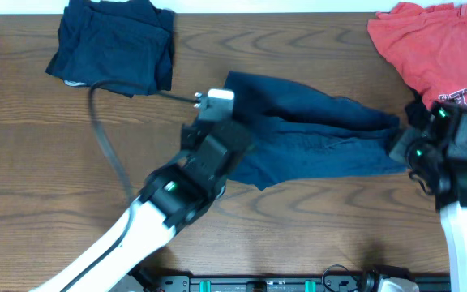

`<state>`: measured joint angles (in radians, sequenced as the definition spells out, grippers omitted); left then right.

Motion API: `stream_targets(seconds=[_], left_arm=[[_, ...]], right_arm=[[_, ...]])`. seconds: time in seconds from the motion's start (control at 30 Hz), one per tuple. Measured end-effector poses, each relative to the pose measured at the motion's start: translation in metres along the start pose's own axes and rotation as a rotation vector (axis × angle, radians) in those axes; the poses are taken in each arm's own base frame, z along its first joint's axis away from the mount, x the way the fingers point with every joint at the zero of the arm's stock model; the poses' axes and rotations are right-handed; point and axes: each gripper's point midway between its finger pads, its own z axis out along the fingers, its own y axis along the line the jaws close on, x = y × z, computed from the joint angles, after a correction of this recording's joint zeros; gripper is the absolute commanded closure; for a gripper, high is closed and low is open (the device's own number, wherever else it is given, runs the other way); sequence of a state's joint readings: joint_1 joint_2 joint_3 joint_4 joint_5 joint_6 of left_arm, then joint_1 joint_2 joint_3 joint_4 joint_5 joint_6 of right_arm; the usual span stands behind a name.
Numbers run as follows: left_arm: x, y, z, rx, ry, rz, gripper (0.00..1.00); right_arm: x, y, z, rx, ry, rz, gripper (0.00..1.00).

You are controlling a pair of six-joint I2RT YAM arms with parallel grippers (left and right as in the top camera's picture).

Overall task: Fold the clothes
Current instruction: 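Fold the shorts' bottom half up onto the top half with both grippers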

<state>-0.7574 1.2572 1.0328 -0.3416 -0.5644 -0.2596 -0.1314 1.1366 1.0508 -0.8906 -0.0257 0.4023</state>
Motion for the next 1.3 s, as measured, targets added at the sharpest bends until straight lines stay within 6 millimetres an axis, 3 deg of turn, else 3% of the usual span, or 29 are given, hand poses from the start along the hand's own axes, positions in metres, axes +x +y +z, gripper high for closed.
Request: stream_targets(seconds=[0.2,0.43,0.67,0.77,0.8,0.87,0.9,1.0,1.07,1.13,1.3], left_arm=[[0.001,-0.007,0.056,-0.050,-0.023,-0.052,0.94],[0.002,0.001,0.107,-0.101,-0.066,-0.123,0.94],[0.014,-0.005,0.140,-0.109,-0.083,-0.144,0.93],[0.022,-0.007,0.148,-0.113,-0.075,-0.139,0.83],[0.024,-0.008,0.150,-0.113,-0.072,-0.135,0.73],[0.027,-0.009,0.153,-0.116,-0.068,-0.133,0.43],[0.029,-0.009,0.155,-0.119,-0.065,-0.131,0.33],[0.032,-0.007,0.157,-0.125,-0.056,-0.124,0.14],[0.033,-0.006,0.157,-0.128,-0.052,-0.121,0.05],[0.034,-0.005,0.157,-0.133,-0.049,-0.106,0.01],[0.048,0.000,0.154,-0.150,0.016,-0.050,0.02]], right_arm=[[-0.012,0.003,0.056,0.020,0.048,0.005,0.99],[-0.026,0.008,0.095,0.012,0.029,0.005,0.99],[-0.018,0.000,0.121,0.058,0.074,0.005,0.99],[-0.015,-0.005,0.133,0.078,0.090,0.007,0.99],[-0.015,-0.006,0.135,0.081,0.091,0.008,0.95],[-0.016,-0.010,0.144,0.093,0.092,0.021,0.80],[-0.016,-0.012,0.147,0.100,0.090,0.027,0.69],[-0.022,-0.019,0.158,0.113,0.072,0.041,0.40],[-0.025,-0.022,0.162,0.113,0.065,0.052,0.24],[-0.027,-0.024,0.164,0.109,0.060,0.056,0.15],[-0.030,-0.023,0.155,0.075,0.108,0.046,0.12]])
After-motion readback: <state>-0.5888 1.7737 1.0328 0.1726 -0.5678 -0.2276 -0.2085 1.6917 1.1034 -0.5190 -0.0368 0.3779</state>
